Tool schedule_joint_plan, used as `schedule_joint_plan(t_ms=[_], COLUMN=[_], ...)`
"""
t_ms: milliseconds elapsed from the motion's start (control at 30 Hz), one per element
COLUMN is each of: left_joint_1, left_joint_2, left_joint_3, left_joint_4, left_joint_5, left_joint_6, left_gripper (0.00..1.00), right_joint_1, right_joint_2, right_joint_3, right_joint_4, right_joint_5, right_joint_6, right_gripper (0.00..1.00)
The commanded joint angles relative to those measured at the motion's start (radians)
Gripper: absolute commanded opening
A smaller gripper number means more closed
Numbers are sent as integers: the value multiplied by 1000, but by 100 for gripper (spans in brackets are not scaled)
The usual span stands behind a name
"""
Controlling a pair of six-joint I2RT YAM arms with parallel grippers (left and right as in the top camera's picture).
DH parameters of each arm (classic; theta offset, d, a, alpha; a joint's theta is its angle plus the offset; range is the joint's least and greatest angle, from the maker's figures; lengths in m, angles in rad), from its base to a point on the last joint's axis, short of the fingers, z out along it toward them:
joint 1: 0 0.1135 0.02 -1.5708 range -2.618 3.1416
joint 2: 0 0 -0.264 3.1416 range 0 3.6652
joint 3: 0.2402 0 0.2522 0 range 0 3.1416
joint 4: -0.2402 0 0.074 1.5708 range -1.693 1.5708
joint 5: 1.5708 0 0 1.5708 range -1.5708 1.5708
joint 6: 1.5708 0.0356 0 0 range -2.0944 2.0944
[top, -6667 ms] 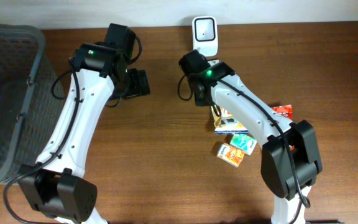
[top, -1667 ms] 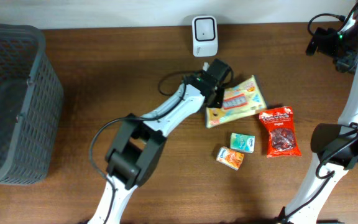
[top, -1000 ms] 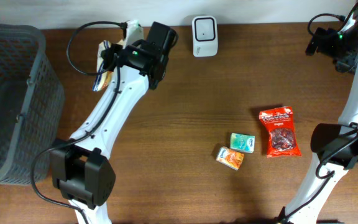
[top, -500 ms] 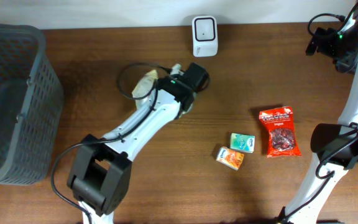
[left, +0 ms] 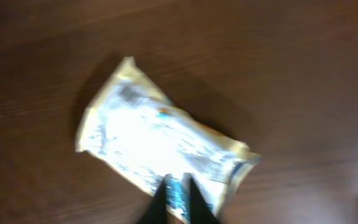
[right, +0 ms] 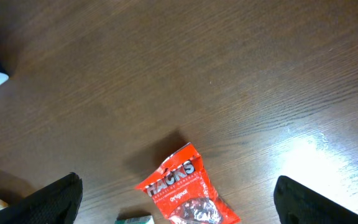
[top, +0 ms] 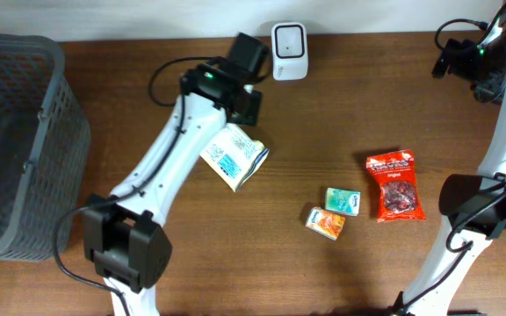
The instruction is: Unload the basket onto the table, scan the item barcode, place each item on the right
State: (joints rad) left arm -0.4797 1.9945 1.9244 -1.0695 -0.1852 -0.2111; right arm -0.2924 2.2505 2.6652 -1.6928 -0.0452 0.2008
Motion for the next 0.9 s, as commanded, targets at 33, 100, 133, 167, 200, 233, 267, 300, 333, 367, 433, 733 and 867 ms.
schedule_joint_plan(t_ms=[33,100,133,167,200,233,267,300,333,367,433,733,867], left_joint_1=[40,35,31,25,18,10,0,-16,-29,-55,-81,-40,-64], left_joint_2=[156,227,270,306,344,370,383,389,389,389,389,380,393], left_joint_3=[-14,-14,-14,-14,-14,-14,-14,-14,-13,-13,-11,371,306], left_joint_4=[19,29,28,25,19,16,16,23,34,67,106,-239,-311], left_joint_5=[85,182,220,252,298,336,372,422,455,529,603,462,460], left_joint_6=[-65,-65,-65,-65,-65,-65,-65,-65,-65,-65,-65,-65,-65], left_gripper=[0,0,0,0,0,0,0,0,0,0,0,0,0], right_joint_1=[-3,-3,-3,-2,-3,-3,-3,-2,-2,-3,-2,-3,-2], right_joint_2=[-19,-19,-19,-19,-19,-19,-19,-19,-19,-19,-19,-19,-19], right_joint_3=[16,16,16,16,16,16,16,16,16,16,16,16,16], right_joint_4=[-5,-5,-5,-5,-5,-5,-5,-5,-5,-5,-5,-5,-5], right_joint_5=[5,5,5,5,5,5,5,5,5,5,5,5,5], right_joint_6=[-6,-6,-6,-6,-6,-6,-6,-6,-6,-6,-6,-6,-6], right_gripper=[98,98,99,99,99,98,98,98,98,98,98,99,98])
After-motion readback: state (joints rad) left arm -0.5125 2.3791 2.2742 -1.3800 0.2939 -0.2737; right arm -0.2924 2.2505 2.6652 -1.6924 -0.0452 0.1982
